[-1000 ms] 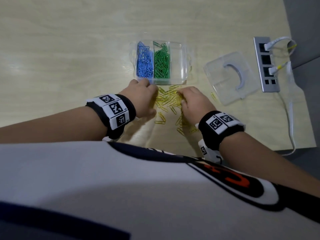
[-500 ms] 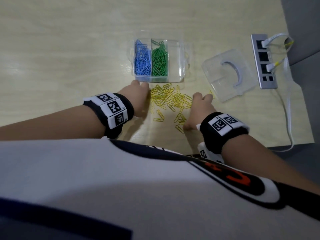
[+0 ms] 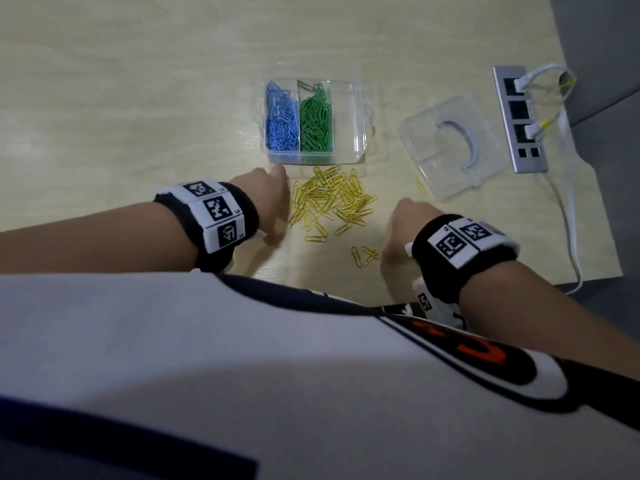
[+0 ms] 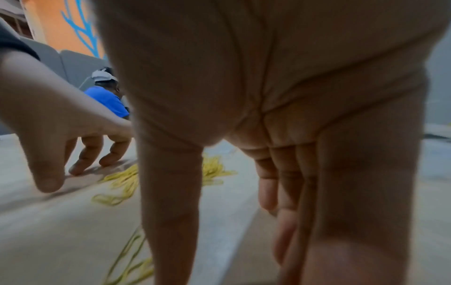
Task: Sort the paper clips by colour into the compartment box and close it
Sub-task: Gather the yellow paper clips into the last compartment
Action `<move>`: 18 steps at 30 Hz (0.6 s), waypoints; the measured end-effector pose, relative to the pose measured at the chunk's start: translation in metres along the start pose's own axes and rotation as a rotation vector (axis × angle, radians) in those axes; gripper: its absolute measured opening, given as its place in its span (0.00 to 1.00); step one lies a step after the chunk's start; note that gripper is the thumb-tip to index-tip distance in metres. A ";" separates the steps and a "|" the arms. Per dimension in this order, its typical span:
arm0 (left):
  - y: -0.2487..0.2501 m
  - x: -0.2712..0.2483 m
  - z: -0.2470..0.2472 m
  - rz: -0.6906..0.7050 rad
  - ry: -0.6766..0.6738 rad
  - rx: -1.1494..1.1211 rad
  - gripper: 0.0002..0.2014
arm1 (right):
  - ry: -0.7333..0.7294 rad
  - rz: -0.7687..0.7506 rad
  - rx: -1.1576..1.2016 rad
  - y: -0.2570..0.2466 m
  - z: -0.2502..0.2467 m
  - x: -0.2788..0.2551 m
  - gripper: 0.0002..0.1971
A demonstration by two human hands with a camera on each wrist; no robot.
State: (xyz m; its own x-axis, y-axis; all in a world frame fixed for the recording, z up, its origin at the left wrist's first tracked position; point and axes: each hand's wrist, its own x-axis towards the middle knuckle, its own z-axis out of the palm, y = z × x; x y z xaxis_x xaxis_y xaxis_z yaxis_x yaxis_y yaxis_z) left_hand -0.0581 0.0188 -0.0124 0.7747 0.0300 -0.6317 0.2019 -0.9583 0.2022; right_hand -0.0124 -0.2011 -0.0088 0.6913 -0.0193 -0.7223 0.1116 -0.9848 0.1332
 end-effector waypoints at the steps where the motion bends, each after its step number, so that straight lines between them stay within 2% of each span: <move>1: 0.002 -0.002 0.004 0.003 0.012 0.000 0.31 | -0.067 0.053 -0.055 -0.002 0.007 0.000 0.30; 2: 0.006 -0.003 0.008 0.020 0.034 0.005 0.29 | -0.075 0.100 -0.070 -0.002 0.020 0.012 0.34; 4: 0.015 -0.003 0.016 0.062 0.068 0.012 0.25 | -0.049 0.091 0.022 0.010 0.062 0.072 0.36; 5: 0.021 -0.002 0.018 0.075 0.072 0.009 0.25 | -0.042 0.088 0.058 0.006 0.068 0.081 0.38; 6: 0.026 -0.001 0.018 0.085 0.071 0.003 0.26 | -0.035 0.101 0.065 -0.005 0.059 0.066 0.41; 7: 0.030 0.001 0.018 0.091 0.069 -0.008 0.27 | -0.015 0.063 0.099 -0.018 0.038 0.039 0.38; 9: 0.037 0.005 0.013 0.104 0.079 -0.030 0.29 | 0.068 -0.054 0.132 -0.028 0.015 0.010 0.16; 10: 0.039 0.007 0.010 0.115 0.090 -0.029 0.30 | 0.134 -0.125 0.190 -0.030 0.007 0.004 0.09; 11: 0.040 0.009 0.007 0.123 0.103 -0.024 0.32 | 0.190 -0.146 0.251 -0.030 -0.001 0.002 0.07; 14: 0.035 0.011 0.000 0.121 0.133 -0.009 0.34 | 0.364 -0.231 0.314 -0.020 -0.007 0.013 0.10; 16: 0.027 0.012 -0.001 0.086 0.124 -0.011 0.35 | 0.439 -0.129 0.314 -0.012 -0.010 0.019 0.15; 18: 0.023 0.012 -0.001 0.047 0.108 -0.020 0.37 | 0.437 -0.021 0.254 -0.009 -0.015 0.020 0.18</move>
State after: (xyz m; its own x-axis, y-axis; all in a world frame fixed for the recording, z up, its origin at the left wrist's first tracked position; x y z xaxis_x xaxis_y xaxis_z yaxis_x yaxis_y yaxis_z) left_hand -0.0434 -0.0022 -0.0143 0.8436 0.0168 -0.5368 0.1752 -0.9534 0.2455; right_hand 0.0111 -0.1896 -0.0144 0.9310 0.0219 -0.3644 -0.0107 -0.9961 -0.0873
